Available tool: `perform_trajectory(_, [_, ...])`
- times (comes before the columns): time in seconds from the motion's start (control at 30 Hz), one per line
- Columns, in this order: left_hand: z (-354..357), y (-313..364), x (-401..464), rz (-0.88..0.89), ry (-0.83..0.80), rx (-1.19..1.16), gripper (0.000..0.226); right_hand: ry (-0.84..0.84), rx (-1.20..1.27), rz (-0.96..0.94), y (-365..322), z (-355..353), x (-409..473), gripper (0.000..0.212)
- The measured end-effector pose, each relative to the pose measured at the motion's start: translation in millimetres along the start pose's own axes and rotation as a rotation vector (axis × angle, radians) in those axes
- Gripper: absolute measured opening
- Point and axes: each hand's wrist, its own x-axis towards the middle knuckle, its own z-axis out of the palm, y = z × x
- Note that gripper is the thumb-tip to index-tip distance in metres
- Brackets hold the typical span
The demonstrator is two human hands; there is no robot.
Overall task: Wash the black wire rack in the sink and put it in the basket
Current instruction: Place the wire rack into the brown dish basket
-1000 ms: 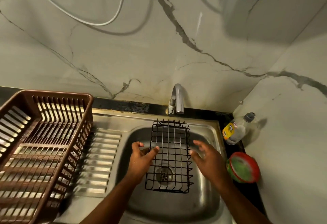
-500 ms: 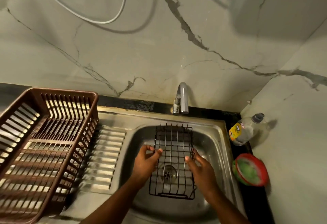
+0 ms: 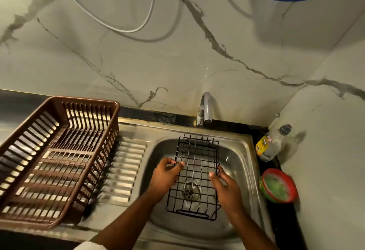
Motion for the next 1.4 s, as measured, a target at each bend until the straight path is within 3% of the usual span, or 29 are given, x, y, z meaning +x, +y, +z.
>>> perform_trajectory(0.33, [-80.9,49.1,-28.0,0.065,0.056,-0.052,0.035,-0.105,0.127,-0.071,-56.1,39.9,-38.2,0.080])
perform_trajectory(0.73, [-243.9,142.9,-75.1,0.167,0.208,0.021,0.046,-0.277,0.167,-0.269,-175.9,148.6,-65.3,0.074])
perform_trajectory(0.87, [-296.2,151.1,-82.5,0.151,0.307,0.018,0.045,-0.351,0.086,-0.338,-205.4,193.2,-67.8,0.095])
perform_trajectory(0.93, [-320.2,147.4,-83.2,0.130,0.323,0.010,0.040,-0.399,0.048,-0.349,-215.0,217.3,-68.4,0.095])
perform_trajectory(1.03, [-350.5,138.4,-79.4,0.107,0.310,0.018,0.040,-0.461,-0.025,-0.290,-224.0,254.6,-69.6,0.108])
perform_trajectory(1.17, [-383.0,125.4,-63.6,0.072,0.302,0.043,0.037,-0.475,-0.045,-0.192,-222.1,302.5,-73.5,0.090])
perform_trajectory(1.4, [-426.6,94.5,-17.7,0.041,0.185,0.108,0.036,-0.333,0.006,-0.005,-209.4,376.7,-66.6,0.099])
